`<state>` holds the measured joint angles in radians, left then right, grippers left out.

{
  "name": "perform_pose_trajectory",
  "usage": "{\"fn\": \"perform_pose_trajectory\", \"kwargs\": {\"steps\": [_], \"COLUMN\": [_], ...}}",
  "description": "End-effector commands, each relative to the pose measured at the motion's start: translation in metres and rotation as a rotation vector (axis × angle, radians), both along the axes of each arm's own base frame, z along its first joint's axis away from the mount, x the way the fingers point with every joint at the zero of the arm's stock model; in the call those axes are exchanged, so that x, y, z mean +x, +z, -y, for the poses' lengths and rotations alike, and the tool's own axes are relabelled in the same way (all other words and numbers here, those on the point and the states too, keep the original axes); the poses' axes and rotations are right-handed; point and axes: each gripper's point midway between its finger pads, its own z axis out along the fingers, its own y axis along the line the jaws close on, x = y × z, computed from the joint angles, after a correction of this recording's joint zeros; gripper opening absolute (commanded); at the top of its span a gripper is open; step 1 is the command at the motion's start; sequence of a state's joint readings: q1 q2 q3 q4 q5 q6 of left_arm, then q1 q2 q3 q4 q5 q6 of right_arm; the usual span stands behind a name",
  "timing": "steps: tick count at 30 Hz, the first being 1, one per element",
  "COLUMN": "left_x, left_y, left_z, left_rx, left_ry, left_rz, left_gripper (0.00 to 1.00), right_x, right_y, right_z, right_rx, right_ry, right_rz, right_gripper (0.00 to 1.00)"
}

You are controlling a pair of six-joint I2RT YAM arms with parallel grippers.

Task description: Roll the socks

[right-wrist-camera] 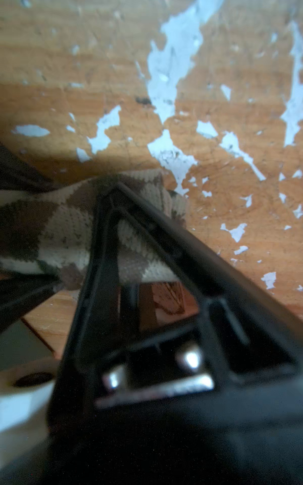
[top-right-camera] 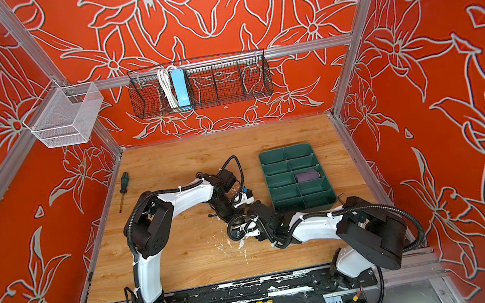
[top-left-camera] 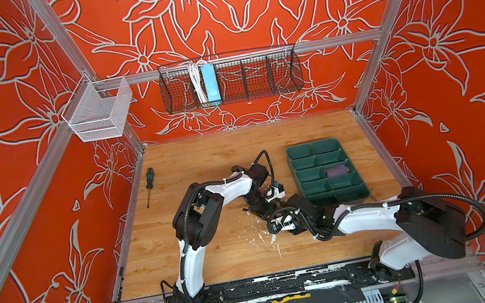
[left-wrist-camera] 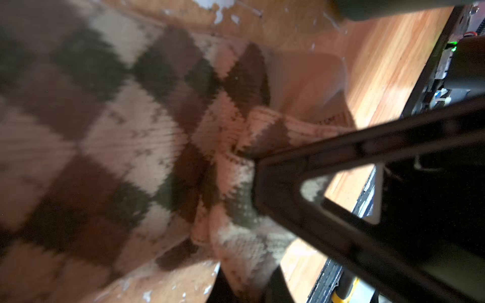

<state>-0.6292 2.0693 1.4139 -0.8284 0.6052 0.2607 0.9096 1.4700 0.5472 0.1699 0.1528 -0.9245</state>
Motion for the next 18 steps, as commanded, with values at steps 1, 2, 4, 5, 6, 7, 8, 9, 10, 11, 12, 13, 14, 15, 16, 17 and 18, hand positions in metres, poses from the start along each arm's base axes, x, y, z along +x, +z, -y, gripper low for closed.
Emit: {"fn": "perform_pose_trajectory", "kwargs": {"steps": [1, 2, 4, 5, 6, 7, 8, 9, 10, 11, 12, 13, 14, 15, 16, 17, 18], "left_x": [-0.010, -0.008, -0.003, 0.000, 0.002, 0.005, 0.008, 0.011, 0.014, 0.018, 0.021, 0.026, 0.030, 0.035, 0.039, 0.046, 0.049], "left_y": [-0.013, -0.009, 0.002, 0.007, 0.014, 0.022, 0.027, 0.035, 0.042, 0.047, 0.055, 0.063, 0.067, 0.076, 0.084, 0.092, 0.100], "left_z": [-0.012, -0.012, -0.012, -0.013, -0.014, -0.015, -0.018, -0.020, -0.024, -0.028, -0.033, -0.039, -0.047, -0.056, -0.066, -0.077, -0.090], "left_rx": [0.076, 0.073, 0.063, 0.062, 0.057, 0.058, 0.063, 0.065, 0.070, 0.082, 0.085, 0.096, 0.114, 0.124, 0.142, 0.169, 0.191], "left_ry": [-0.002, -0.001, 0.006, 0.009, 0.009, 0.013, 0.017, 0.020, 0.030, 0.042, 0.056, 0.081, 0.107, 0.141, 0.176, 0.218, 0.256], "left_rz": [-0.039, -0.025, 0.020, 0.047, 0.078, 0.111, 0.141, 0.177, 0.219, 0.260, 0.306, 0.358, 0.399, 0.451, 0.501, 0.557, 0.606], "left_gripper": [0.00, 0.00, 0.00, 0.04, 0.07, 0.10, 0.12, 0.15, 0.20, 0.22, 0.24, 0.26, 0.28, 0.30, 0.33, 0.35, 0.36], "right_x": [0.005, 0.003, -0.002, -0.003, -0.006, -0.011, -0.017, -0.025, -0.028, -0.029, -0.032, -0.038, -0.044, -0.049, -0.052, -0.053, -0.056], "right_y": [0.001, -0.003, -0.008, -0.008, -0.011, -0.013, -0.014, -0.014, -0.012, -0.009, -0.005, -0.003, -0.002, 0.000, 0.001, 0.000, 0.000], "right_z": [-0.006, -0.004, -0.003, -0.002, 0.000, 0.004, 0.005, 0.008, 0.008, 0.007, 0.006, 0.006, 0.005, 0.003, 0.002, 0.001, 0.000], "right_rx": [-0.019, -0.036, -0.065, -0.073, -0.093, -0.123, -0.142, -0.160, -0.157, -0.154, -0.150, -0.152, -0.156, -0.155, -0.152, -0.155, -0.157], "right_ry": [0.004, 0.000, -0.022, -0.042, -0.064, -0.075, -0.072, -0.075, -0.100, -0.122, -0.140, -0.141, -0.132, -0.130, -0.131, -0.132, -0.128], "right_rz": [0.001, -0.028, -0.094, -0.120, -0.162, -0.215, -0.259, -0.311, -0.345, -0.370, -0.404, -0.445, -0.486, -0.521, -0.546, -0.563, -0.589], "right_gripper": [0.30, 0.22, 0.04, 0.00, 0.00, 0.00, 0.00, 0.00, 0.00, 0.00, 0.00, 0.00, 0.00, 0.00, 0.00, 0.00, 0.00]}}
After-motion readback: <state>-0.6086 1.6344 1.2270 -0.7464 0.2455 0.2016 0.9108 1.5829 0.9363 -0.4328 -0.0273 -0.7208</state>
